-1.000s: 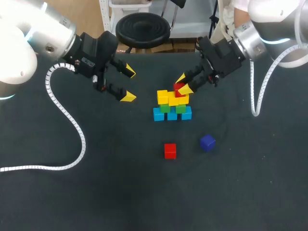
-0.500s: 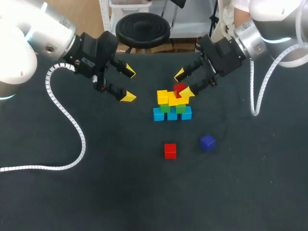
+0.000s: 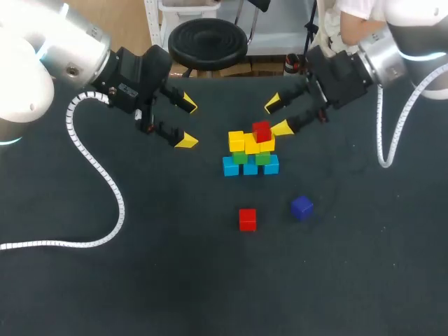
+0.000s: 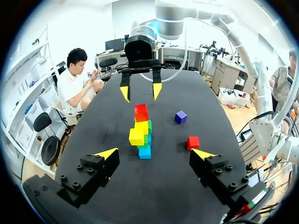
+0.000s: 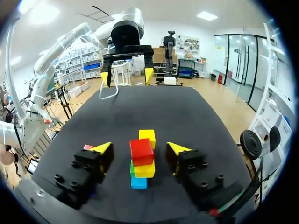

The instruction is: Place the blue cubes, place green cubes on the blue cubes, place the yellow cubes on the green cubes, then place the red cubes on the yellow cubes, and place purple cube on the red cubes.

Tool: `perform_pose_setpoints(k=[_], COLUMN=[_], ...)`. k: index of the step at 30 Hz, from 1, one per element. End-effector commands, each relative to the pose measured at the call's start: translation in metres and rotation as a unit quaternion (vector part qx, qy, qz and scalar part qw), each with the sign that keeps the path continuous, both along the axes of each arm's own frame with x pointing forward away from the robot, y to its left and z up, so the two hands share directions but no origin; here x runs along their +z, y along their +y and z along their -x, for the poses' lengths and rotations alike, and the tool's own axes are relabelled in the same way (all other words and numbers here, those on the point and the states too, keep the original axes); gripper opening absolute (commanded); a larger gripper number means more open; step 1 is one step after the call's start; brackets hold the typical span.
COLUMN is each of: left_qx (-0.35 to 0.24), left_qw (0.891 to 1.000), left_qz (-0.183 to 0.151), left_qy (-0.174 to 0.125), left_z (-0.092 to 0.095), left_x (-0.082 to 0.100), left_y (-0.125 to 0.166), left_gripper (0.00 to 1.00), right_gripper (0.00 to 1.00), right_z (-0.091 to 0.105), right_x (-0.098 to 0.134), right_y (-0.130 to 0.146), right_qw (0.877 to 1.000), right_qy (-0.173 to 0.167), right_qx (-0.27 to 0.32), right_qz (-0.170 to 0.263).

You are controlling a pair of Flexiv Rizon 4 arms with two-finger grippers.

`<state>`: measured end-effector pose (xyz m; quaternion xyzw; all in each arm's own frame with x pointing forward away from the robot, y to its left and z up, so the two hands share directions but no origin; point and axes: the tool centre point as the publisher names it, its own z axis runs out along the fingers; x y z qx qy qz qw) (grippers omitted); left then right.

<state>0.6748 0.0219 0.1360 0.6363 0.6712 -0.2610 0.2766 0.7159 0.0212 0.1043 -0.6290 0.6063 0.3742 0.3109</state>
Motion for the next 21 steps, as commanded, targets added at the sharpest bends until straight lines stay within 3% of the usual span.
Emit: perform_pose_setpoints(k=[1,21], left_qx=[-0.002,-0.002], left_qw=[1.000,1.000], left_qz=[0.001,0.001], left_qy=[0.000,0.000], left_z=[-0.001,-0.001], left_x=[0.000,0.000], left_y=[0.001,0.001], left_gripper=[1.00,1.00], right_gripper=[0.00,0.00], right_z=[0.007,0.017], right_x=[-0.002,-0.013], right_y=[-0.002,-0.008], right_qw=[1.000,1.000], right_qy=[-0.002,0.010], right_qx=[-0.006,-0.019], right_qz=[0.000,-0.002])
